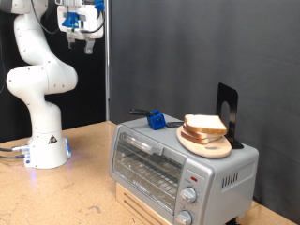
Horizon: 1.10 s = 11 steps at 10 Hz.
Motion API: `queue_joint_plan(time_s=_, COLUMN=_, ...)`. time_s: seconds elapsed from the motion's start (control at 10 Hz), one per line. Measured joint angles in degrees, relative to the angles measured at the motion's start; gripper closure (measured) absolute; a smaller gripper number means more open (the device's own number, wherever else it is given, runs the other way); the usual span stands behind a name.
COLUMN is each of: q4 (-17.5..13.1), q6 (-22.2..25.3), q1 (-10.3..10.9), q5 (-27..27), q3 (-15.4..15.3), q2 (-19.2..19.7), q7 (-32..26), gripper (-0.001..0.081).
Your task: Make a piece of toast with the oven
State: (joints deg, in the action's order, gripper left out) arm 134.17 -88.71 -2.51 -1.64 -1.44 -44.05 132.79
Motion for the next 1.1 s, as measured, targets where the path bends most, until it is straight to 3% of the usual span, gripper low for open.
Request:
queue_joint_plan(time_s=0.2, q4=0.11, q6=-2.40, q1=1.44, q5=0.00, q3=1.84, q2=0.12, q7=-13.04, gripper=0.0124)
queue_joint_plan(time_s=0.4, q4=0.39, q6=-9.93, q1=3.26, q5=0.00, q3=5.36, q2=2.15, q7=-27.96, gripper=0.0124)
queue_joint_plan(time_s=0.5, q4=0.01, q6=-12.13, q1=4.84, q5=0.00, q3=6.55, q2=4.05, q7=-33.10, gripper=0.0124)
queue_joint_plan(time_s=0.6, q4=0.02, q6=-11.70, q1=4.60, q5=-0.09, q3=6.52, q2=3.93, q7=-31.52, gripper=0.0124)
queue_joint_plan(time_s=0.9, q4=-0.35, q6=-10.18, q1=8.95, q5=-10.47, q3=13.22, q2=5.06, q7=-49.13, gripper=0.0124)
queue_joint_plan(time_s=1.1, q4=-1.46, q6=-12.88, q1=13.29, q5=-15.86, q3=17.82, q2=9.45, q7=-63.90, gripper=0.0124)
